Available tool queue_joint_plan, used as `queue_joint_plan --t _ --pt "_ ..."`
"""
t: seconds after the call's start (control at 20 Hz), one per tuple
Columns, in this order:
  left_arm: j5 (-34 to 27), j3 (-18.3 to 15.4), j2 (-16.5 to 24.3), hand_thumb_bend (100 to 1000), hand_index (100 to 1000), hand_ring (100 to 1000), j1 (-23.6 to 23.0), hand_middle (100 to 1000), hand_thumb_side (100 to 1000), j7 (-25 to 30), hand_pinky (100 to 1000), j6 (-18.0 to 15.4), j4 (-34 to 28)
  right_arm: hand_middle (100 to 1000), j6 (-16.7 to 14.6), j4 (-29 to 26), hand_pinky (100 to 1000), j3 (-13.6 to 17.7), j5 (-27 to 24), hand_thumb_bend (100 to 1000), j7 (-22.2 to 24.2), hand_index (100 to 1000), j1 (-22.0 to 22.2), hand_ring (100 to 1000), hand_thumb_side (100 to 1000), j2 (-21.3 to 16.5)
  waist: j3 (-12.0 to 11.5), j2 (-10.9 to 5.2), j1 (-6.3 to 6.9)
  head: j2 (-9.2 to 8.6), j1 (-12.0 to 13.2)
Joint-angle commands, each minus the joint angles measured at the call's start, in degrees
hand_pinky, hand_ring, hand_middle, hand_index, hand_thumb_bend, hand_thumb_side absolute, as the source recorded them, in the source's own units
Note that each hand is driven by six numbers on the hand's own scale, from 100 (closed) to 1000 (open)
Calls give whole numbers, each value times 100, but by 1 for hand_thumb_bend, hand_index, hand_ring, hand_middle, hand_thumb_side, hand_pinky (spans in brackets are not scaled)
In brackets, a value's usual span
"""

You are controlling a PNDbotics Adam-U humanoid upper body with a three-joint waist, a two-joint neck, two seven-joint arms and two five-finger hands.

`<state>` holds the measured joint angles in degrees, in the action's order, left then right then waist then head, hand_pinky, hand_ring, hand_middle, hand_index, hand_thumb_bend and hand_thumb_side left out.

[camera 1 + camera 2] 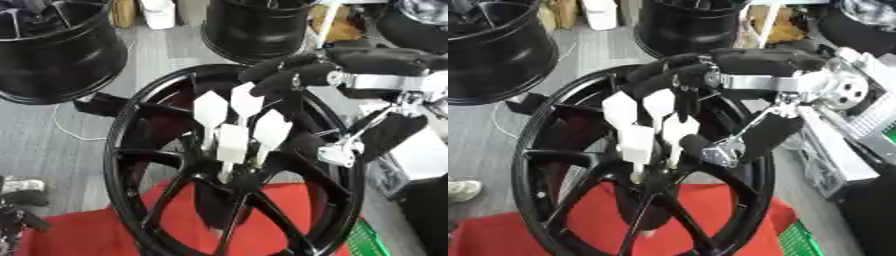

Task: Pull the pin out of the wheel hub.

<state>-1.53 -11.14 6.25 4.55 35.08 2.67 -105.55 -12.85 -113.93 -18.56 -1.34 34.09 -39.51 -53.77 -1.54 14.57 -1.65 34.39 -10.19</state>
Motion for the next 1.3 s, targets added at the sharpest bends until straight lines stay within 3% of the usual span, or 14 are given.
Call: queue_joint_plan --t 0.05,0.15,0.2,0.65,1.2,1.3 --pt "-22 -28 45 115 784 502 31 653 966 -16 649 -18 -64 1000 110 -66 517 77 124 100 72 957 -71 563 215 -117 -3 -81 10 -32 -38" --pt "-21 -29 45 115 784 502 28 653 966 -18 649 -20 -62 1000 155 -66 518 83 188 100 133 956 -48 559 221 -129 3 -83 12 -39 -58" --pt "-19 -27 45 117 785 502 27 652 959 -16 649 -21 -60 1000 181 -66 517 85 217 100 167 956 -34 556 181 -133 5 -82 13 -45 -70" --pt "0 -8 34 116 785 501 20 651 969 22 650 -28 -53 1000 474 -66 531 80 674 100 598 952 91 538 422 -132 10 -70 27 -66 -151" --pt "7 12 27 116 786 500 35 648 970 69 651 -32 -53 983 459 228 521 54 1603 100 1024 940 34 485 591 -3 -45 -50 22 -87 -226" --pt "6 15 26 116 786 500 41 646 970 76 651 -33 -54 969 398 347 508 39 1783 100 1070 939 22 470 568 32 -61 -42 21 -92 -245"
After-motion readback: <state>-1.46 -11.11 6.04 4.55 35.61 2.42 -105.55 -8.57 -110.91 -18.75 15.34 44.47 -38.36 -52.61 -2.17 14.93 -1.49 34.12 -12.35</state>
